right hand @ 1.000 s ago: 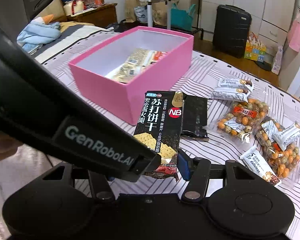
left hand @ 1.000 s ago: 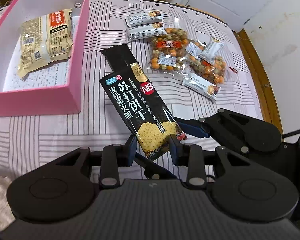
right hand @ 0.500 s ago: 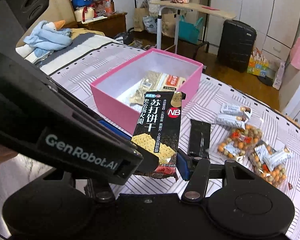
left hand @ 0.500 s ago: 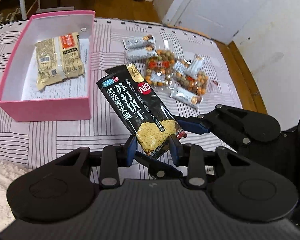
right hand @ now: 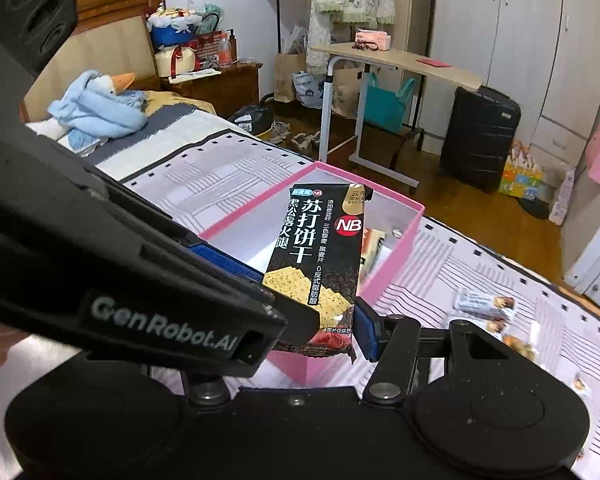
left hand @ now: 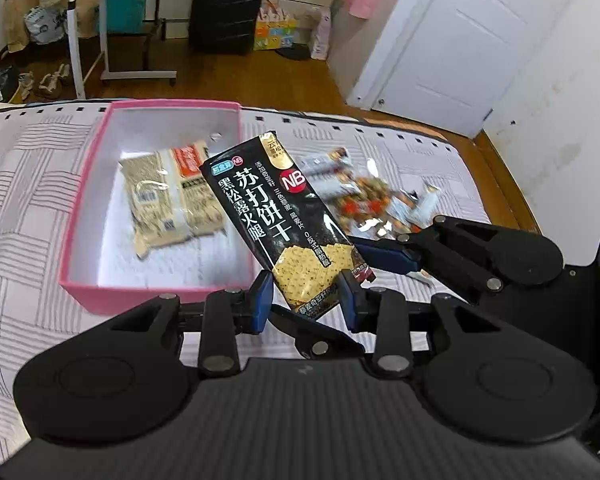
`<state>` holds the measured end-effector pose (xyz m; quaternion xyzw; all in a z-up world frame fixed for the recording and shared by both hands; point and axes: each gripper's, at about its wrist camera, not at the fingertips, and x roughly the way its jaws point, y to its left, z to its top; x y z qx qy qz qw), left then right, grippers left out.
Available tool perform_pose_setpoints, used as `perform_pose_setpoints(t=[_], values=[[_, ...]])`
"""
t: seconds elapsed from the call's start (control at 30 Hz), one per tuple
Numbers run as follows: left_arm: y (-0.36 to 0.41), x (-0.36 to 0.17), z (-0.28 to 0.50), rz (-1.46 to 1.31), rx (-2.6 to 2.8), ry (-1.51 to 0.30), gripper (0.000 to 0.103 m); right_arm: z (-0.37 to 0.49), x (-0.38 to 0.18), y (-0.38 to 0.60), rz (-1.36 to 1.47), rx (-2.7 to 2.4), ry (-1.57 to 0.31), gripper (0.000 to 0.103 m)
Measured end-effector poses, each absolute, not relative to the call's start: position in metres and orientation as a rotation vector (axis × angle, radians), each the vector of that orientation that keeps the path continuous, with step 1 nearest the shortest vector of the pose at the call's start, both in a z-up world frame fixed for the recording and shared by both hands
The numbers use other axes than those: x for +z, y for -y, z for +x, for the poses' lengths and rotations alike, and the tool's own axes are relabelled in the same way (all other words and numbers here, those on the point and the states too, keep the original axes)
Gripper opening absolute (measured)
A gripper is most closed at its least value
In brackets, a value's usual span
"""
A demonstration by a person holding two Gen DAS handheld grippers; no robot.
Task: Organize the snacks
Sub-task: 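Lift the cracker packet with the left tool and carry it over the box, then drop the cracker packet into the box beside the noodle bag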
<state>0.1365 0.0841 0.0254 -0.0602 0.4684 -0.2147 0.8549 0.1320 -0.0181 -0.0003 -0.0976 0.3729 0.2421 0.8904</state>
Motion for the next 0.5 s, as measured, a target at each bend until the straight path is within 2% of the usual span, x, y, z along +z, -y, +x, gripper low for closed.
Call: perform_pose_setpoints(t=[0.33,0.5], values=[[-0.116,-0.028,0.228,-0.143,-0.426,-1.086,0.033,0.213,-0.058,0.002,-0.014,0.477,-0.94,0.061],[-0.128,-0.063,0.251,-0.176,-0.341,-1.172,0.034,0.227,-0.09,-0.01,-0.032,0.587,-1.002,0.061]])
